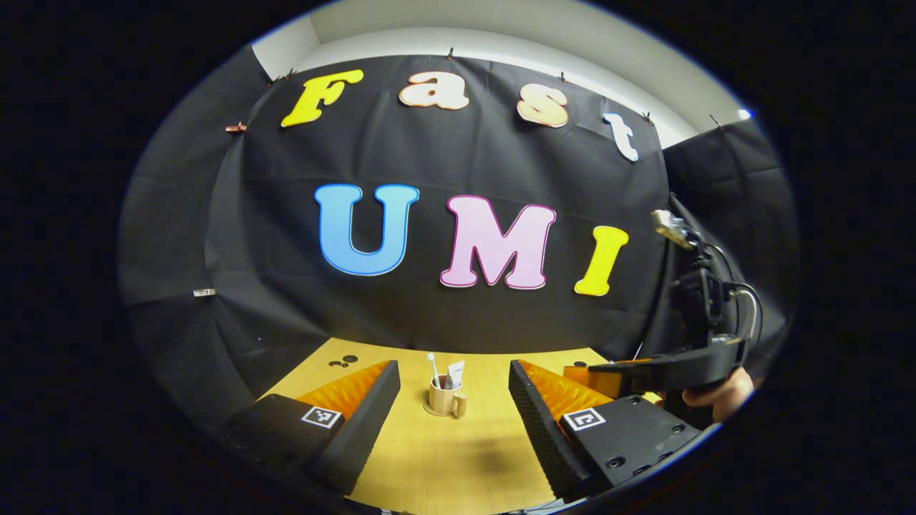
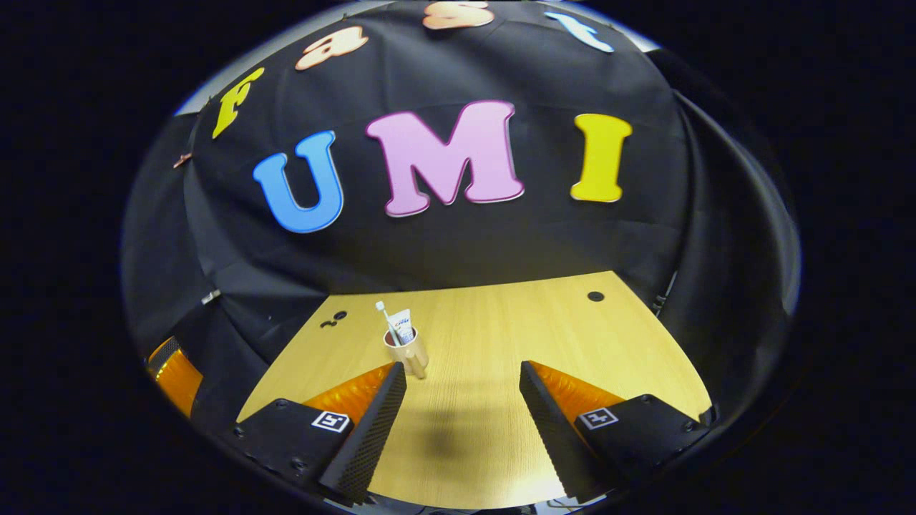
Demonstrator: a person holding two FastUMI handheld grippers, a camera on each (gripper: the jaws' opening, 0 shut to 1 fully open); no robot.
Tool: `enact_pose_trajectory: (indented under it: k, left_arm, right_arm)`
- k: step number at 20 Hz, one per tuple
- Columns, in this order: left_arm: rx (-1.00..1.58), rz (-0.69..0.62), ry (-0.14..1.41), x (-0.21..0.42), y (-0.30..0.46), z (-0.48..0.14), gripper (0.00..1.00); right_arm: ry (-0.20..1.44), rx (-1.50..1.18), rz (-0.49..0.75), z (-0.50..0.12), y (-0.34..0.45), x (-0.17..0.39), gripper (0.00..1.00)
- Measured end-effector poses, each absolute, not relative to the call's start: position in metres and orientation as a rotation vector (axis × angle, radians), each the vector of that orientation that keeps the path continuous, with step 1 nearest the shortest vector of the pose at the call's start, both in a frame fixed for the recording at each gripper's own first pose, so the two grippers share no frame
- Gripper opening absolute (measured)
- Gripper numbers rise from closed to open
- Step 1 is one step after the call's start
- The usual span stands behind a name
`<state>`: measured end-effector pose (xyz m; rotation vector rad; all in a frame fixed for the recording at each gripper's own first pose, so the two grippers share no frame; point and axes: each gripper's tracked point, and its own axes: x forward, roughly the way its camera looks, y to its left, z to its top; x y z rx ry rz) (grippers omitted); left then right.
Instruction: Put the toothbrush and toothpaste on the desktop into the cup, then pick up the cup and place it on the coaster on the desktop.
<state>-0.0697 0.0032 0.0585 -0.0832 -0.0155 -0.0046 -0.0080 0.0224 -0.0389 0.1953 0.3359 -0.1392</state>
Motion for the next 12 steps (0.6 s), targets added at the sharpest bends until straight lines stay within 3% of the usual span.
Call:
enact_pose_trajectory:
  k: [10, 12]
  left_arm:
    - [-0.085, 0.018, 0.005, -0.115, 0.008, 0.022, 1.00]
    - [-0.075, 0.016, 0.019, -0.120, 0.006, 0.014, 0.97]
  right_arm:
    - [0.260, 0.125, -0.146, -0.049, 0.039, -0.093, 0.98]
    - [0.266, 0.147, -0.130, -0.053, 0.047, -0.101, 0.98]
